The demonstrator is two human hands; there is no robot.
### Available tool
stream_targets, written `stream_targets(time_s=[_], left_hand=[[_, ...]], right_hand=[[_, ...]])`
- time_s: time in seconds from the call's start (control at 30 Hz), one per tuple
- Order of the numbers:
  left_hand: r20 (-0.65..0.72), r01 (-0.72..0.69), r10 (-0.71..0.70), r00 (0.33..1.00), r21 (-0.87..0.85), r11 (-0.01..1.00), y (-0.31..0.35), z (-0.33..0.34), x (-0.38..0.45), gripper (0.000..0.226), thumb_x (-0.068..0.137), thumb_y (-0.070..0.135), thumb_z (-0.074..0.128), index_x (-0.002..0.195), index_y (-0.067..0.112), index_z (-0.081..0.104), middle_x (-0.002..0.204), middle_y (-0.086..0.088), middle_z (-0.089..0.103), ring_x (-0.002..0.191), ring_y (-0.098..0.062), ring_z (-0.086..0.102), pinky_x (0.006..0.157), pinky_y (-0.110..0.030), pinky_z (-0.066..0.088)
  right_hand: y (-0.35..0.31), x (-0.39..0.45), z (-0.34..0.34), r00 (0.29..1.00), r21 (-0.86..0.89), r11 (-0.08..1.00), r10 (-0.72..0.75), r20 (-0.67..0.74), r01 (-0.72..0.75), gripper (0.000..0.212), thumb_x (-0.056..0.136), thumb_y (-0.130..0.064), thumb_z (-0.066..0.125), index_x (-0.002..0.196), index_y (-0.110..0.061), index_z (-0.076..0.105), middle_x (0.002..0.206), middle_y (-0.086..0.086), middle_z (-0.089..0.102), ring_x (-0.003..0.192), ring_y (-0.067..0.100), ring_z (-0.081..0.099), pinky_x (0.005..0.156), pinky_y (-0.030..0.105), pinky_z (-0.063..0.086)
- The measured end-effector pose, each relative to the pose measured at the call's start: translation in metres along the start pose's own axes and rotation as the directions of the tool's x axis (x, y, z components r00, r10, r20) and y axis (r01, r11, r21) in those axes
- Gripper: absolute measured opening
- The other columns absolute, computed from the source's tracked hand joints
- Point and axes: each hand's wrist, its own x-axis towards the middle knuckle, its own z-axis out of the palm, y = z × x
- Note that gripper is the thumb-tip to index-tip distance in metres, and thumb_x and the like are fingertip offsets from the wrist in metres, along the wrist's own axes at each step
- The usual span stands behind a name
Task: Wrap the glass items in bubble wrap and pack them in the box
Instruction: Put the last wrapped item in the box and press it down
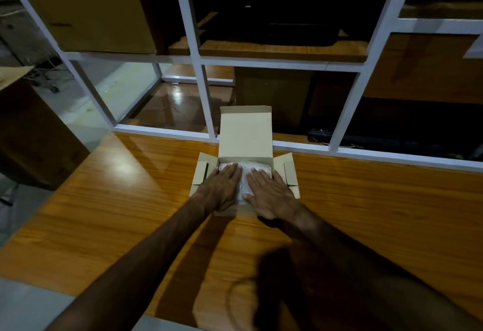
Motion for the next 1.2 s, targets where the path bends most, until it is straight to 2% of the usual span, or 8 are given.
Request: stream_targets(time_s=[0.17,0.3,0.53,0.63,0.7,0.83,1.1,1.2], left_hand=[[-0.029,-0.039,0.041,0.999,0.073,0.997,-0.008,0.003,0.002,0.086,0.109,0.046,0.043,0.166,0.004,-0.005,0.175,-0.02,-0.003,0.163,-0.032,0.001,0.131,-0.052,0.01],[-0.017,-0.037,0.038,0.999,0.073,0.997,-0.009,0.009,0.005,0.093,0.107,0.053,0.046,0.165,0.004,-0.008,0.175,-0.02,-0.005,0.163,-0.032,-0.003,0.13,-0.052,0.004],[-0.03,-0.042,0.044,0.999,0.059,0.997,-0.007,0.01,0.001,0.101,0.104,0.058,0.05,0.165,0.001,-0.006,0.174,-0.022,-0.003,0.163,-0.035,0.0,0.132,-0.053,0.007],[-0.065,-0.026,0.025,0.998,-0.028,0.999,-0.005,0.005,-0.003,0.099,0.104,0.052,0.055,0.166,0.003,-0.004,0.175,-0.02,0.002,0.162,-0.033,0.004,0.13,-0.051,0.006],[-0.1,-0.007,-0.001,0.995,-0.086,0.996,-0.002,0.001,-0.006,0.097,0.103,0.049,0.057,0.166,0.004,-0.001,0.175,-0.02,0.005,0.162,-0.033,0.007,0.13,-0.049,0.007],[-0.1,0.001,-0.012,0.995,-0.104,0.995,0.002,-0.001,-0.009,0.097,0.103,0.046,0.059,0.165,0.002,-0.001,0.174,-0.022,0.005,0.162,-0.035,0.007,0.131,-0.051,0.009],[-0.087,-0.032,0.027,0.996,-0.067,0.997,-0.007,0.003,-0.004,0.097,0.102,0.05,0.058,0.166,0.003,0.002,0.174,-0.021,0.01,0.161,-0.036,0.011,0.129,-0.053,0.013],[-0.097,-0.036,0.029,0.995,-0.079,0.996,-0.007,-0.002,-0.008,0.092,0.104,0.047,0.056,0.166,0.005,0.003,0.173,-0.022,0.011,0.161,-0.036,0.012,0.129,-0.052,0.014]], right_hand=[[-0.002,0.007,0.011,0.999,0.012,1.0,0.026,-0.034,-0.025,0.076,0.107,-0.061,0.017,0.167,-0.016,0.005,0.175,0.008,0.002,0.162,0.025,0.004,0.128,0.053,-0.005],[-0.007,0.007,0.012,0.995,0.029,0.998,0.059,-0.077,-0.057,0.074,0.107,-0.059,0.02,0.167,-0.016,0.009,0.175,0.009,0.006,0.161,0.027,0.007,0.128,0.053,-0.006],[-0.007,-0.015,-0.001,0.994,0.086,0.995,0.059,-0.088,-0.051,0.071,0.109,-0.057,0.019,0.167,-0.016,0.01,0.175,0.01,0.003,0.162,0.023,0.001,0.129,0.054,-0.005],[-0.013,-0.048,0.0,0.983,0.026,0.996,0.086,-0.161,-0.083,0.066,0.11,-0.04,0.034,0.165,-0.01,0.014,0.175,0.013,0.002,0.162,0.024,0.001,0.128,0.053,-0.011],[-0.022,-0.069,0.007,0.971,0.023,0.993,0.122,-0.206,-0.12,0.067,0.109,-0.041,0.036,0.165,-0.01,0.017,0.175,0.013,0.005,0.162,0.024,0.003,0.127,0.053,-0.013],[-0.035,-0.08,0.01,0.98,0.077,0.983,0.173,-0.099,-0.166,0.069,0.11,-0.049,0.024,0.165,-0.011,0.011,0.175,0.01,0.004,0.162,0.023,-0.001,0.123,0.056,-0.02],[-0.029,-0.069,-0.003,0.988,0.045,0.989,0.14,-0.057,-0.138,0.068,0.107,-0.044,0.034,0.162,-0.008,0.018,0.173,0.013,0.016,0.161,0.025,0.011,0.122,0.068,-0.014],[-0.028,-0.075,-0.005,0.983,0.051,0.988,0.148,-0.108,-0.143,0.062,0.107,-0.043,0.036,0.16,-0.012,0.025,0.172,0.01,0.02,0.161,0.024,0.012,0.122,0.069,-0.013]])
